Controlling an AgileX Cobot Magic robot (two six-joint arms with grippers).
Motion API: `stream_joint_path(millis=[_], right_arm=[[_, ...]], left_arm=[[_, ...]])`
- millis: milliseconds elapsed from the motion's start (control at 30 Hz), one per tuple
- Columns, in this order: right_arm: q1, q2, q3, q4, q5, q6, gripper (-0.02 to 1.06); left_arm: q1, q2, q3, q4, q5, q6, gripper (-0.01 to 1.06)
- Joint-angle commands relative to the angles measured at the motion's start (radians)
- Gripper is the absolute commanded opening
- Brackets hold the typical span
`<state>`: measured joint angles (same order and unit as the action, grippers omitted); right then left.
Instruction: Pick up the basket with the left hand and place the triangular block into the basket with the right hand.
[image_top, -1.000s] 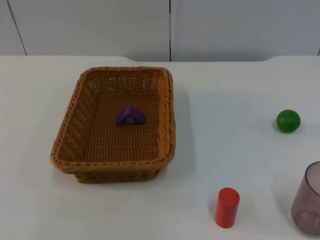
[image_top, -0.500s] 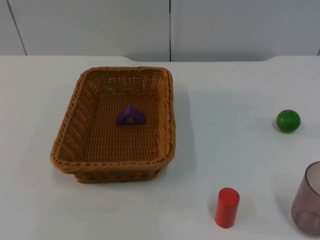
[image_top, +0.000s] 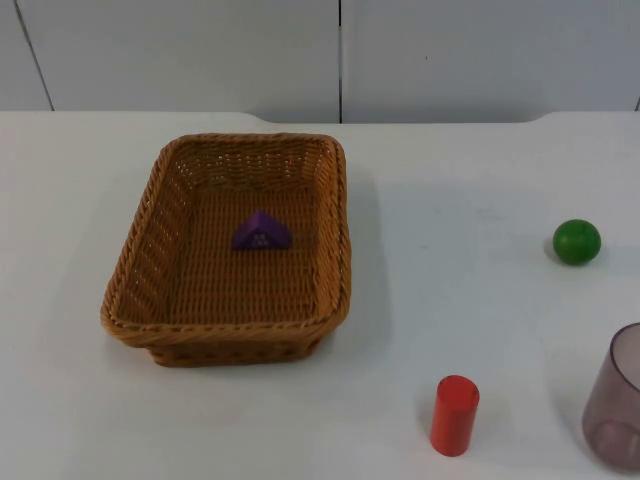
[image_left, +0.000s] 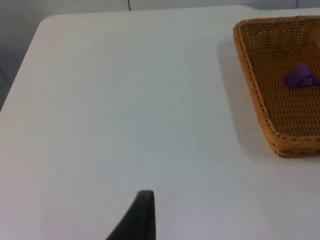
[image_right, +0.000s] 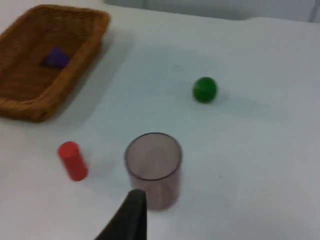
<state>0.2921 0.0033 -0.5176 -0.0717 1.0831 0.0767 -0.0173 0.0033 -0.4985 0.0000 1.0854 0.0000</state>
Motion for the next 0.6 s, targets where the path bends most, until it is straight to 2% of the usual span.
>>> stream_joint_path(millis=[0, 133, 267, 567], right_arm=[[-0.065, -0.003, 0.001, 0.002, -0.006, -0.002, 1.05], [-0.176, -0.003, 0.001, 0.002, -0.006, -0.002, 1.05], [-0.229, -0.003, 0.001, 0.002, -0.006, -0.002, 1.05], [-0.245, -0.003, 0.001, 0.002, -0.006, -0.002, 1.05]], left_arm=[[-0.004, -0.003, 0.004, -0.006, -0.010, 0.000, 1.05], [-0.004, -0.003, 0.004, -0.007, -0.010, -0.006, 1.05], [-0.004, -0.003, 0.004, -0.007, -0.010, -0.006, 1.05], [0.006, -0.003, 0.004, -0.007, -0.010, -0.006, 1.05]])
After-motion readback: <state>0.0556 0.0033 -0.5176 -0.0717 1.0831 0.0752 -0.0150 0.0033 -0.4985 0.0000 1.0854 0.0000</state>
